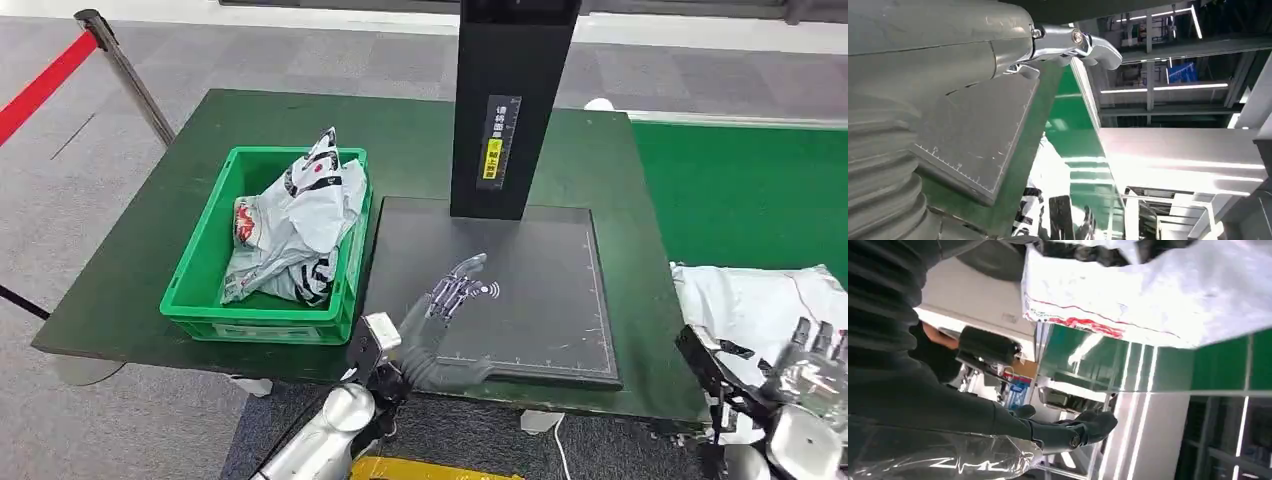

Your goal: Moved the parcel from conveyor to table for the left to box.

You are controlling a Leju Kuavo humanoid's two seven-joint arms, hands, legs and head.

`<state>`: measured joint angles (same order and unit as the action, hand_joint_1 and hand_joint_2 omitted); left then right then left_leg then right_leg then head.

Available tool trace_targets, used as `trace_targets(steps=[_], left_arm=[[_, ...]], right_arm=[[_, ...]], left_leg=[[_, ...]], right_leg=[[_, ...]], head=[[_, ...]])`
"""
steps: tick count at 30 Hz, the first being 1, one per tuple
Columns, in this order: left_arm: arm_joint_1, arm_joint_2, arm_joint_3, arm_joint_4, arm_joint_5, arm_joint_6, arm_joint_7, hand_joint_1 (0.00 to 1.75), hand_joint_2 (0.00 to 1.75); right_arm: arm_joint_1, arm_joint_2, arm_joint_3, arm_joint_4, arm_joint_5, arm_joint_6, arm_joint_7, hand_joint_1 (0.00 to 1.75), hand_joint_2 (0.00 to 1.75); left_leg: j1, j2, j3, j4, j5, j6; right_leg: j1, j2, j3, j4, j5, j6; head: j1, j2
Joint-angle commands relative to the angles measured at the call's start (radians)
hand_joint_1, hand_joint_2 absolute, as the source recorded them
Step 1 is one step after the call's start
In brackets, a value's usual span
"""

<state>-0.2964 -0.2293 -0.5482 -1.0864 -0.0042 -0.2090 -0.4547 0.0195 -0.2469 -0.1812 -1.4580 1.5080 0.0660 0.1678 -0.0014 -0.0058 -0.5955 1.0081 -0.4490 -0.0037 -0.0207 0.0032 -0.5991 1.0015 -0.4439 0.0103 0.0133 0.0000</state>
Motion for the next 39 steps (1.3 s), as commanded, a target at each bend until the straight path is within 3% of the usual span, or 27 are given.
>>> trace_targets(steps=[1, 9, 17, 28, 32, 39], left_arm=[[-0.035, 0.027, 0.036, 0.047, -0.014, 0.013, 0.004, 0.0, 1.75], [-0.034, 0.039, 0.043, 0.047, -0.005, 0.023, 0.005, 0.0, 1.75], [-0.03, 0.04, 0.062, 0.039, 0.0, 0.046, -0.001, 0.0, 1.75], [-0.003, 0.041, 0.081, 0.03, 0.007, 0.042, 0.001, 0.0, 1.75], [-0.002, 0.036, 0.089, 0.031, -0.001, 0.038, 0.006, 0.0, 1.75], [-0.005, 0.031, 0.09, 0.027, -0.007, 0.041, 0.016, 0.0, 1.75]], right_arm=[[0.027, -0.153, -0.113, 0.08, -0.049, 0.134, -0.033, 0.0, 1.75], [0.02, -0.194, -0.086, 0.149, -0.116, 0.164, -0.068, 0.0, 1.75], [-0.072, -0.24, -0.011, 0.271, -0.178, 0.172, -0.08, 0.0, 1.75], [-0.097, -0.212, 0.046, 0.386, -0.217, 0.145, -0.077, 0.0, 1.75], [-0.155, -0.171, 0.091, 0.504, -0.234, 0.107, -0.084, 0.0, 1.75], [-0.179, -0.121, 0.108, 0.548, -0.243, 0.071, -0.089, 0.0, 1.75]], left_leg=[[0.0, -0.002, 0.001, -0.001, 0.0, 0.0], [0.0, 0.0, 0.002, -0.001, 0.0, 0.0], [0.001, 0.004, 0.006, -0.003, -0.001, 0.0], [0.002, 0.004, 0.005, -0.003, -0.001, 0.0], [0.002, 0.004, 0.004, -0.003, -0.001, 0.0], [0.001, 0.003, 0.002, -0.001, 0.0, 0.0]], right_leg=[[0.0, -0.002, 0.002, -0.001, -0.001, 0.0], [0.0, -0.001, 0.003, -0.002, 0.0, -0.001], [0.002, 0.003, 0.006, -0.005, 0.001, -0.001], [0.002, 0.002, 0.006, -0.004, 0.001, -0.001], [0.002, 0.003, 0.006, -0.004, 0.002, -0.001], [0.002, 0.001, 0.003, -0.002, 0.001, -0.001]], head=[[0.0, 0.0], [0.0, 0.0], [0.0, 0.0], [0.0, 0.0], [0.0, 0.0], [0.0, 0.0]])
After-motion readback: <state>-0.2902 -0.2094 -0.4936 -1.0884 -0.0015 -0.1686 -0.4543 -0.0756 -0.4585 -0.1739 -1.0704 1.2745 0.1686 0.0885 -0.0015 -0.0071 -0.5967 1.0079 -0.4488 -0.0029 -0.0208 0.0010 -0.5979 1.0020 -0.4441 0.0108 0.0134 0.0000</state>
